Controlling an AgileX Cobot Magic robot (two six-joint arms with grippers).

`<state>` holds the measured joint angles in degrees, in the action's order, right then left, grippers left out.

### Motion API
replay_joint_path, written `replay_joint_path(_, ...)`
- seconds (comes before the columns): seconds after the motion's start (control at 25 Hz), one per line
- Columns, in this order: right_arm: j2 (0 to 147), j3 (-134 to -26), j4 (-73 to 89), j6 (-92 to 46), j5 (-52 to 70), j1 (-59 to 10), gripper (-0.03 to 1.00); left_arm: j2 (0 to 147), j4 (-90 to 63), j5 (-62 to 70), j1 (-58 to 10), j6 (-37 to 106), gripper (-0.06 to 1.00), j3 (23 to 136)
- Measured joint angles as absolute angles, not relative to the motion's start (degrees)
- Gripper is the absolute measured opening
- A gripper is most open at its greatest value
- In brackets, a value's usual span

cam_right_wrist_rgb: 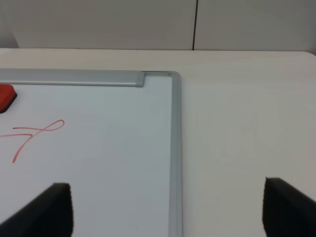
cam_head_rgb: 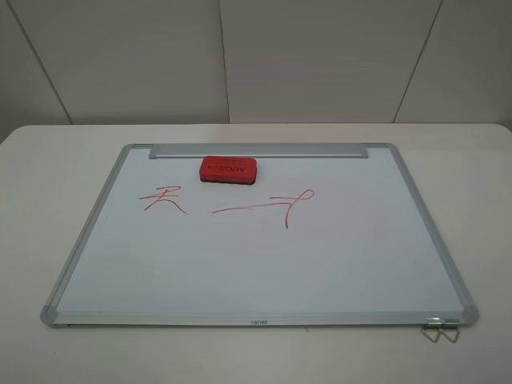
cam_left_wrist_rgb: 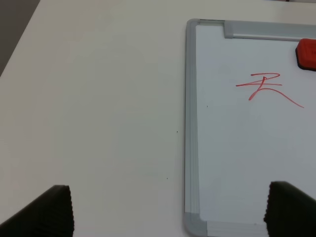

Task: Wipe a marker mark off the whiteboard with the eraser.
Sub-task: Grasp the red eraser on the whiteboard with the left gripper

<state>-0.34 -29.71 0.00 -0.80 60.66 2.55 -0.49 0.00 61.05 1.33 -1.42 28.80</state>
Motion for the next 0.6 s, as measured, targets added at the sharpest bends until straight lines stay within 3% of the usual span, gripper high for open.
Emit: replay_joint_path(0.6,-0.34,-29.71,0.00,-0.80,60.66,2.55,0.69,-0.49,0.00,61.05,1.33,-1.42,0.77,28.80)
